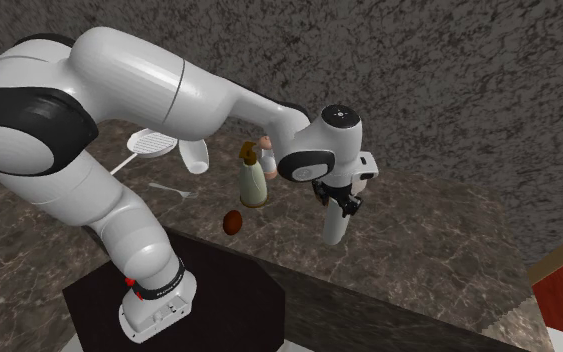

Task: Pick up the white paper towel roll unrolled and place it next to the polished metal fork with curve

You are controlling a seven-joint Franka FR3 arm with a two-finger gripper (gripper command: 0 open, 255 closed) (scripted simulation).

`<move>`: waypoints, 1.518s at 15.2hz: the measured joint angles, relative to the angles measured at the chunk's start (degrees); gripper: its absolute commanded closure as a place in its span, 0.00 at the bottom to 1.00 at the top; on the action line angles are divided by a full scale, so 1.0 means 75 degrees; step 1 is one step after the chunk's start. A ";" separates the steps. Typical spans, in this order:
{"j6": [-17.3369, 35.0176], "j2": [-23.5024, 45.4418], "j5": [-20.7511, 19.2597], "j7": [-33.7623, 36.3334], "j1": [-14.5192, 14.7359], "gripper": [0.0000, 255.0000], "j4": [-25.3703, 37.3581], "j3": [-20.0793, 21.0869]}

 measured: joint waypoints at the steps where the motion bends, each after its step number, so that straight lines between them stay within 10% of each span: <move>1: 0.0000 0.0000 0.0000 0.0000 0.0000 1.00 0.0001 0.0000; 23: -0.1386 -0.0663 -0.0431 0.0453 -0.0127 1.00 0.0800 0.0248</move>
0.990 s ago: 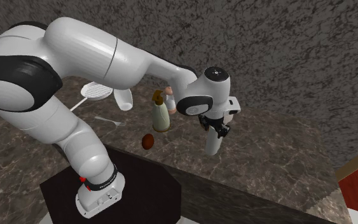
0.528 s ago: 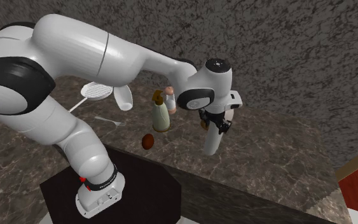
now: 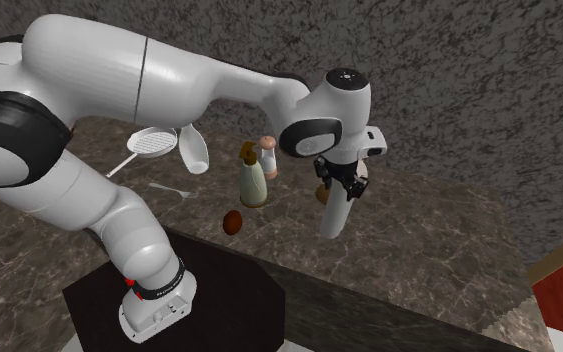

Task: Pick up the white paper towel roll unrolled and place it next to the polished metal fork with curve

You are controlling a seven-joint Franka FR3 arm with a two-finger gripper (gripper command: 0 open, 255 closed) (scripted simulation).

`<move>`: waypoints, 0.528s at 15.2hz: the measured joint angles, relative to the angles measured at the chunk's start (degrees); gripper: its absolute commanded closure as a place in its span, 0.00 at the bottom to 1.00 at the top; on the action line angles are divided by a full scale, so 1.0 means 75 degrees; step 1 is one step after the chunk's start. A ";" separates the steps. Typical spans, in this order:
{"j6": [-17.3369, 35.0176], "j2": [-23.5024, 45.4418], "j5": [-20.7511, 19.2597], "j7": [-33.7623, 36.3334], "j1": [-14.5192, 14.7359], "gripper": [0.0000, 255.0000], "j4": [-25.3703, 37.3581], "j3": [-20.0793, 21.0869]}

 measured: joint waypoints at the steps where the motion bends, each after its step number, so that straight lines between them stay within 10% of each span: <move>1: -0.0105 -0.0062 -0.0032 0.0034 -0.0011 1.00 0.0048 0.0023; 8: -0.0825 -0.0199 -0.0093 0.0138 -0.0019 1.00 0.0644 0.0102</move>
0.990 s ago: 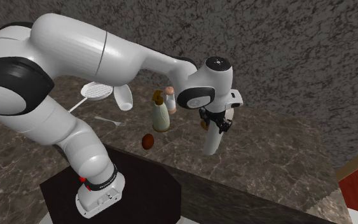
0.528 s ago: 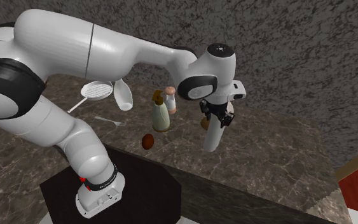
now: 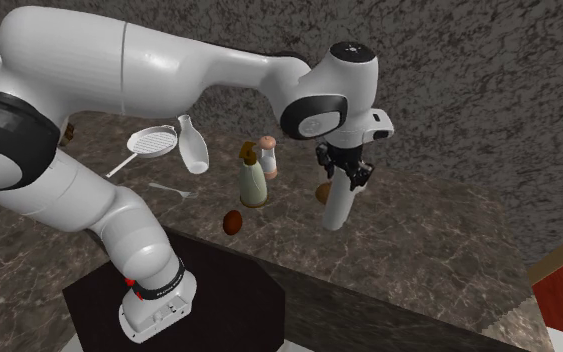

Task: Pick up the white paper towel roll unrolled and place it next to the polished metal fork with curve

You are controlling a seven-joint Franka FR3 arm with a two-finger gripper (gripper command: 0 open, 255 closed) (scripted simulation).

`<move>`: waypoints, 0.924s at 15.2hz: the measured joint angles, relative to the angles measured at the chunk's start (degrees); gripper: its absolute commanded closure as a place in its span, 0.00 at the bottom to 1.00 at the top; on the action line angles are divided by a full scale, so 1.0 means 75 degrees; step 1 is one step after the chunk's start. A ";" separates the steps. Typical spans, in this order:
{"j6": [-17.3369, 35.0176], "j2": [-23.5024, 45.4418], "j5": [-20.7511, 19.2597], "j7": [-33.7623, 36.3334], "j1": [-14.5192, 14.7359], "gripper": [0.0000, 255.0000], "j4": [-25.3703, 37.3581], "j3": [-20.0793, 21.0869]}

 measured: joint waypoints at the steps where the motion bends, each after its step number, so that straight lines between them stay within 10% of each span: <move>1: -0.0100 -0.0057 -0.0026 0.0041 -0.0005 1.00 0.0048 0.0031; 14: -0.1429 -0.0141 -0.0046 0.0189 0.0026 1.00 0.1304 0.0156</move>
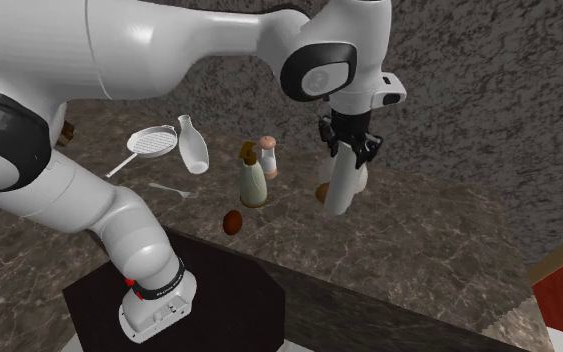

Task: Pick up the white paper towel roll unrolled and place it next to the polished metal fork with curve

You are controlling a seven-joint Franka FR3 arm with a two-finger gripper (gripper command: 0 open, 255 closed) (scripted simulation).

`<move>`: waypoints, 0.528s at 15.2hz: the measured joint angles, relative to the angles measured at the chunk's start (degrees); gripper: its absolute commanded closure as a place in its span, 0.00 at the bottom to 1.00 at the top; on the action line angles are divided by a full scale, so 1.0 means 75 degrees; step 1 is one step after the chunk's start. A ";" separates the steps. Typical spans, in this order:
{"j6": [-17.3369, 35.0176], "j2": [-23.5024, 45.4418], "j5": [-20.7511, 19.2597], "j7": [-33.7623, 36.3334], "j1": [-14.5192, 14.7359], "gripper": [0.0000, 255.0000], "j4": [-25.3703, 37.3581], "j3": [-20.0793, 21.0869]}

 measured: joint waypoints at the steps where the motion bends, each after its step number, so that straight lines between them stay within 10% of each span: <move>1: -0.0103 0.0023 0.0010 0.0009 0.0010 1.00 0.0124 0.0007; 8: -0.0829 0.0119 0.0052 0.0038 0.0045 1.00 0.0940 0.0029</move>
